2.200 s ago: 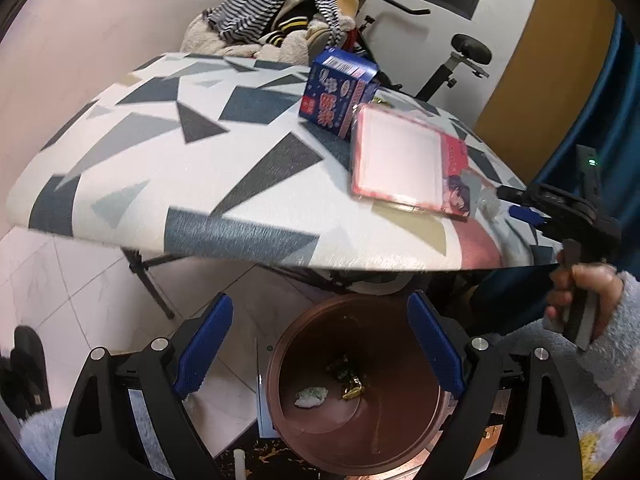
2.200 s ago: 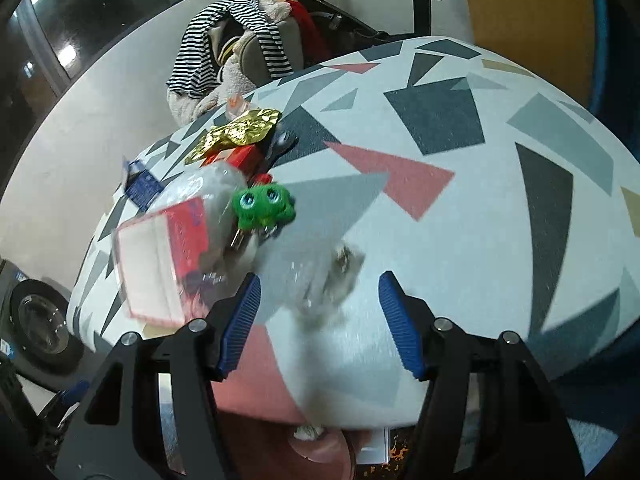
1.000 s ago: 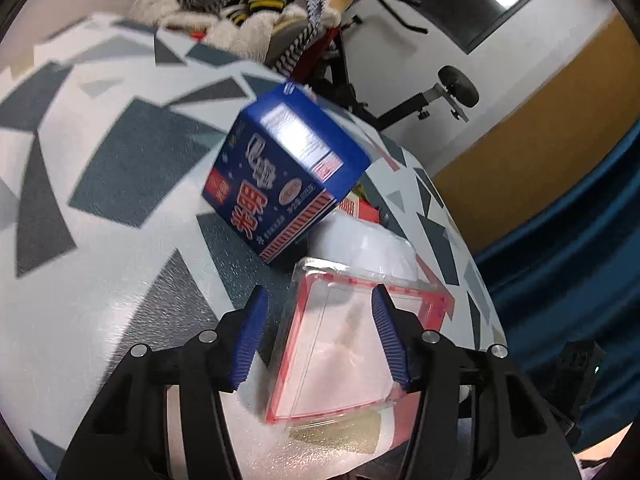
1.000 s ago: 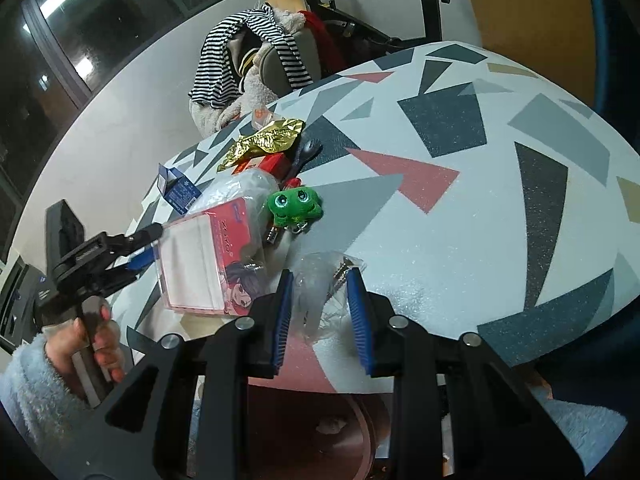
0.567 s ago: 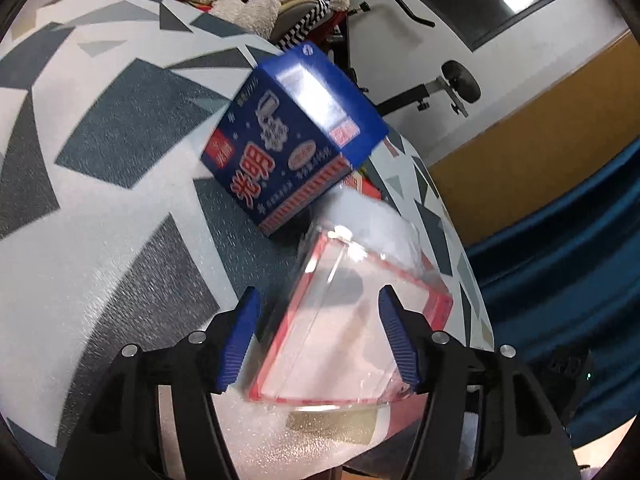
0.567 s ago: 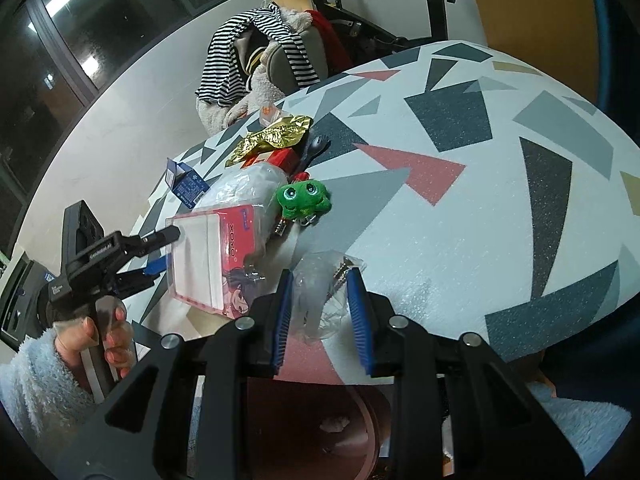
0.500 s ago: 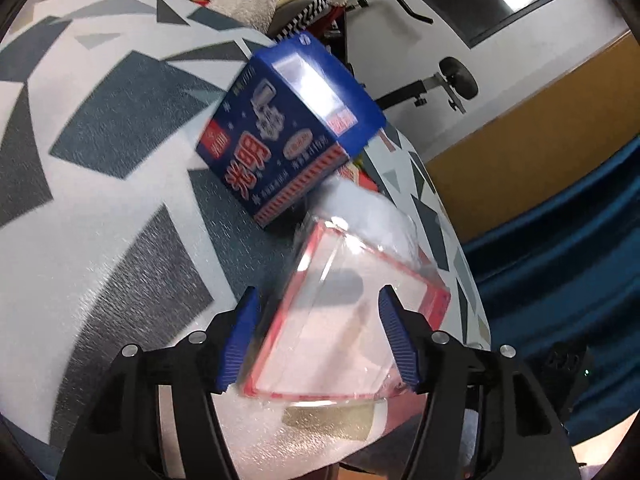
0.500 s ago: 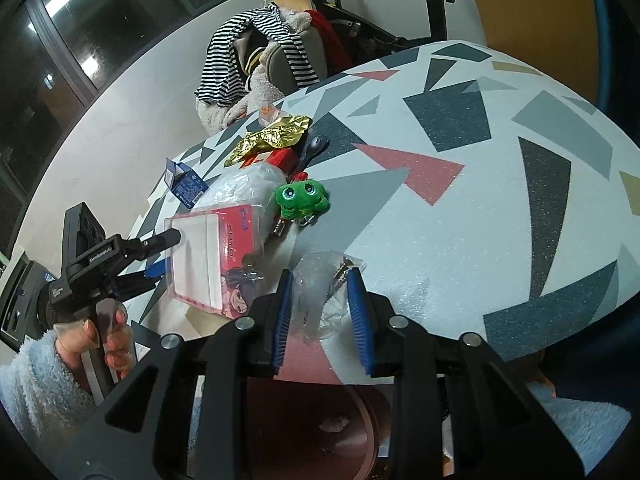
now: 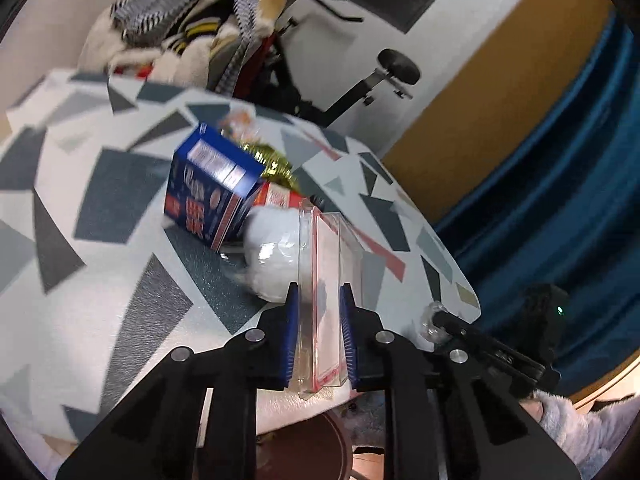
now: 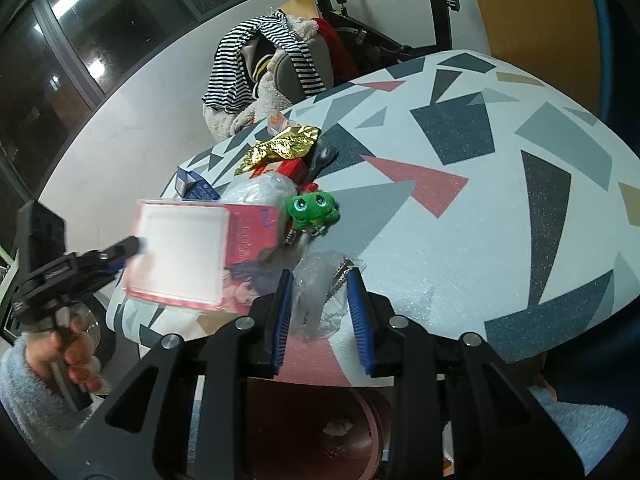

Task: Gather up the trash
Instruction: 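Grasp the pink-framed card packet with the left gripper while right holds wrapper, then lower packet and wrapper over the brown bin and open both grippers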

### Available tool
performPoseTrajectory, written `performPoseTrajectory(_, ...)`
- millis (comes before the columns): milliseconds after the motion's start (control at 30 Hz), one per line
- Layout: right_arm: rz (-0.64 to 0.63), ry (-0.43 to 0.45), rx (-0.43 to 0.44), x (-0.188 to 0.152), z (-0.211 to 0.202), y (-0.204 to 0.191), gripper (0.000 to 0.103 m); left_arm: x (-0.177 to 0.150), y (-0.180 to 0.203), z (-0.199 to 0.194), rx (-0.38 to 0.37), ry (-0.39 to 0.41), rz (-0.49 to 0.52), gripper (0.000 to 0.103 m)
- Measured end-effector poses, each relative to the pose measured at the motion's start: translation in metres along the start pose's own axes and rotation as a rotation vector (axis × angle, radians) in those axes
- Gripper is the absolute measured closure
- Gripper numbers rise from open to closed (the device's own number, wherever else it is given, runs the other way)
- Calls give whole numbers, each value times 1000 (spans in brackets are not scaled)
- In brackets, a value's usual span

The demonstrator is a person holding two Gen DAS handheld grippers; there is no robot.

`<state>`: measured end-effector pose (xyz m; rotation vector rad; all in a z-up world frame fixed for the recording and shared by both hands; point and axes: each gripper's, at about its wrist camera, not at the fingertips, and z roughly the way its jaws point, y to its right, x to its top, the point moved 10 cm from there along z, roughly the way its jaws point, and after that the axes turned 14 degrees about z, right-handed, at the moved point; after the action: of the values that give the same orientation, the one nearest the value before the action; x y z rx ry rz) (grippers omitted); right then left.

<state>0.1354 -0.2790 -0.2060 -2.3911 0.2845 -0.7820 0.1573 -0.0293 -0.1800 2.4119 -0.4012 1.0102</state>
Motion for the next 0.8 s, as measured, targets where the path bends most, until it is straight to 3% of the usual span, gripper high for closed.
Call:
performPoseTrajectory(100, -10, 0, 10, 0, -2, -5, 72, 0, 6, -18, 35, -3, 14, 84)
performPoseTrajectory(467, -59, -17, 25, -11, -9, -23, 72, -29, 27, -61, -11, -45, 67, 84)
performPoseTrajectory(800, -112, -36, 37, -33, -18, -34, 72, -91, 48, -72, -28, -152, 146, 84)
